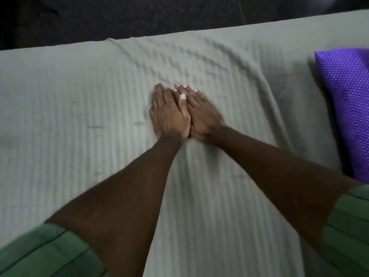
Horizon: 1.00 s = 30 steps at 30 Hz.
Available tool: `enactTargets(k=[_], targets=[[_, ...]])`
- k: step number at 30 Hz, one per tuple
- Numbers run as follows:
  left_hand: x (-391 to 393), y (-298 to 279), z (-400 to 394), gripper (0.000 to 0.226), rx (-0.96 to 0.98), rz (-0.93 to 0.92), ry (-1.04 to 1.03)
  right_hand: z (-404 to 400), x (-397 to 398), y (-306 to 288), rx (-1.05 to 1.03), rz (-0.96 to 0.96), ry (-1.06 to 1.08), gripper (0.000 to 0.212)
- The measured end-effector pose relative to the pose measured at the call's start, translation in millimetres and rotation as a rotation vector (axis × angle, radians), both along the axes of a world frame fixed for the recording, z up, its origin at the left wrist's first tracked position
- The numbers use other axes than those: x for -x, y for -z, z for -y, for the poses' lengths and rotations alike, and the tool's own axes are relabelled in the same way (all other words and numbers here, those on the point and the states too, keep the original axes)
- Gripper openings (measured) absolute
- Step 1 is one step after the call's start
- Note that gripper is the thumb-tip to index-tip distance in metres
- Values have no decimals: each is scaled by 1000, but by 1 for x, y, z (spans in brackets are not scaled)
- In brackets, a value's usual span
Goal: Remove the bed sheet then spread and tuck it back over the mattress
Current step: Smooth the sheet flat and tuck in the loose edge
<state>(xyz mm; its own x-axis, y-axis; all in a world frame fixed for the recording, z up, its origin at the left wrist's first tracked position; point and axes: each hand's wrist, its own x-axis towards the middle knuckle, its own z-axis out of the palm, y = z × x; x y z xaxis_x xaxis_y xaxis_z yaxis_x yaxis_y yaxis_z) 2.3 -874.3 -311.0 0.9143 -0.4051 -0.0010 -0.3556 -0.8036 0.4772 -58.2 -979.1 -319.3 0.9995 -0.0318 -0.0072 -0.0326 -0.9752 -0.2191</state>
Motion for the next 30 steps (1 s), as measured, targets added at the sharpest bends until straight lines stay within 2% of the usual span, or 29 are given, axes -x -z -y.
enactTargets(k=[3,5,7,9,10,11,13,15,17,20,22,24,27,28,30], targets=[[-13,0,5,63,-211,65,37,49,-11,2,142,49,-15,61],[-20,-6,12,71,-370,40,70,79,-19,-2,169,60,150,61],[-29,-12,23,78,-417,1,84,80,-31,-5,171,71,349,63],[-43,-18,34,86,-374,-23,157,63,-42,-8,143,87,483,65],[-53,-21,38,94,-350,-34,202,52,-46,-8,108,78,473,67],[-64,-24,43,102,-341,-43,241,44,-50,-8,79,55,376,72],[-82,-28,49,113,-383,-36,301,35,-55,-8,76,-3,46,83],[-95,-33,54,114,-418,-60,333,59,-61,-7,118,-14,-127,76],[-104,-39,59,118,-460,-117,343,98,-67,-11,146,17,32,72],[-106,-49,73,135,-553,-204,337,164,-63,-21,130,26,593,73],[-100,-50,84,137,-620,-212,302,180,-66,-32,97,-54,711,71],[-93,-48,91,131,-661,-172,313,168,-71,-39,63,-43,679,66],[-87,-43,112,120,-596,-63,589,146,-63,-32,14,110,496,60],[-85,-42,120,121,-572,-82,662,141,-58,-26,30,130,386,60],[-84,-36,136,113,-509,-189,610,145,-53,-16,74,119,244,59]])
